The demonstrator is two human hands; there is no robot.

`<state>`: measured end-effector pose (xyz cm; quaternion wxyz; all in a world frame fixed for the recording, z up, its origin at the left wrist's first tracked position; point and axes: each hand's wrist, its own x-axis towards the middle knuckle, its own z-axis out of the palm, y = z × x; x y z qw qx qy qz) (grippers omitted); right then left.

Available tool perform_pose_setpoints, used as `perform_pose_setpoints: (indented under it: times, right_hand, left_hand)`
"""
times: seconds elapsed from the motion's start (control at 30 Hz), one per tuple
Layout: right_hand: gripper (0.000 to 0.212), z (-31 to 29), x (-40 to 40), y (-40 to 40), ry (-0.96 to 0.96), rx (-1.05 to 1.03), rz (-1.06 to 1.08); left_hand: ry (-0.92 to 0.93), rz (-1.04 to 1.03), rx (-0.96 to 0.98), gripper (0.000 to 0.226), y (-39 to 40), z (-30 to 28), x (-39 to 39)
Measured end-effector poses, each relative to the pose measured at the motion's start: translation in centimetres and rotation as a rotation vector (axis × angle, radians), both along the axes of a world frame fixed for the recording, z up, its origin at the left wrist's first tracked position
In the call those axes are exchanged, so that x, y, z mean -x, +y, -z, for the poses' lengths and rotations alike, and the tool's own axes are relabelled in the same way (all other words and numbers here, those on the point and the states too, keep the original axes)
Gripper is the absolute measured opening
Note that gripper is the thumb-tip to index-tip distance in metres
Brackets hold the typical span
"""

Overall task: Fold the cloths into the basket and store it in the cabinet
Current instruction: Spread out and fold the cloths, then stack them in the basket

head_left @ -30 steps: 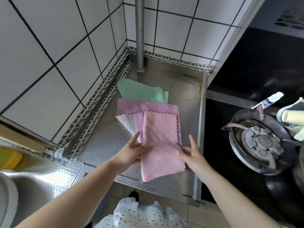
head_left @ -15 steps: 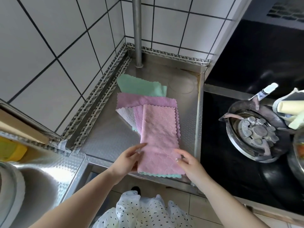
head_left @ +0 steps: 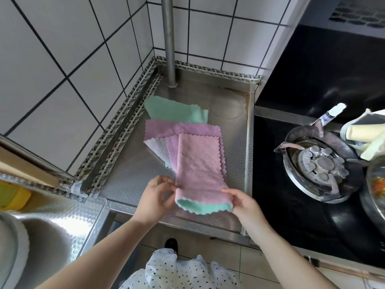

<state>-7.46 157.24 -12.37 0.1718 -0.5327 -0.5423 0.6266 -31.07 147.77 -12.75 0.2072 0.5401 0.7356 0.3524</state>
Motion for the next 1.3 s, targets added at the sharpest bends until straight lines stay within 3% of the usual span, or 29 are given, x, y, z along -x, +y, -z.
perform_pose_setpoints:
  times: [0.07,0.13,0.23,0.3,0.4,0.47,0.67,0.87,1.1,1.3]
  right_hand:
    - [0.023,-0.3,0.8,0.8,0.001,-0.043,0.064]
    - [0.008,-0.6,1.7,1.8,-0.048,-0.15,0.089]
    - [0.025,-0.8,3.5,4.2,-0.081,-0.259,0.137]
    - [0.031,-1.1,4.7,5.6,-0.08,-0.227,0.161]
    - [0.033,-0.6,6.3,7.8,-0.194,-0.233,0.18]
    - [0.035,-0.3,7.2,8.8,-0.303,-0.276,0.164]
    - [0.035,0.8,9.2,11.0,-0.352,-0.329,0.134]
    - [0.02,2.0,10.5,13.2,-0.334,-0.337,0.119]
    - [0.009,2.8,10.7,13.4,-0.321,-0.356,0.236]
    - [0.019,2.8,11.1,14.1,-0.356,-0.277,0.208]
  left_hand:
    - [0.019,0.047,-0.044,0.013,1.1,-0.6,0.4]
    - [-0.075,0.015,-0.004,0.021,2.3,-1.3,0.6]
    - [-0.3,-0.036,0.05,0.025,4.6,-1.9,0.6]
    - [-0.416,-0.046,0.071,0.041,6.2,-1.9,0.6]
    - [-0.505,-0.09,0.105,0.07,8.5,-1.8,0.7]
    - [-0.545,-0.115,0.108,0.077,9.8,-1.5,0.9]
    - [-0.476,-0.254,0.101,0.067,12.8,0.2,2.6]
    - [-0.437,-0.334,0.144,0.066,15.4,1.9,4.3]
    - [-0.328,-0.337,0.255,0.063,16.5,3.4,4.9]
    - [-0.32,-0.332,0.286,0.068,16.6,3.2,4.8]
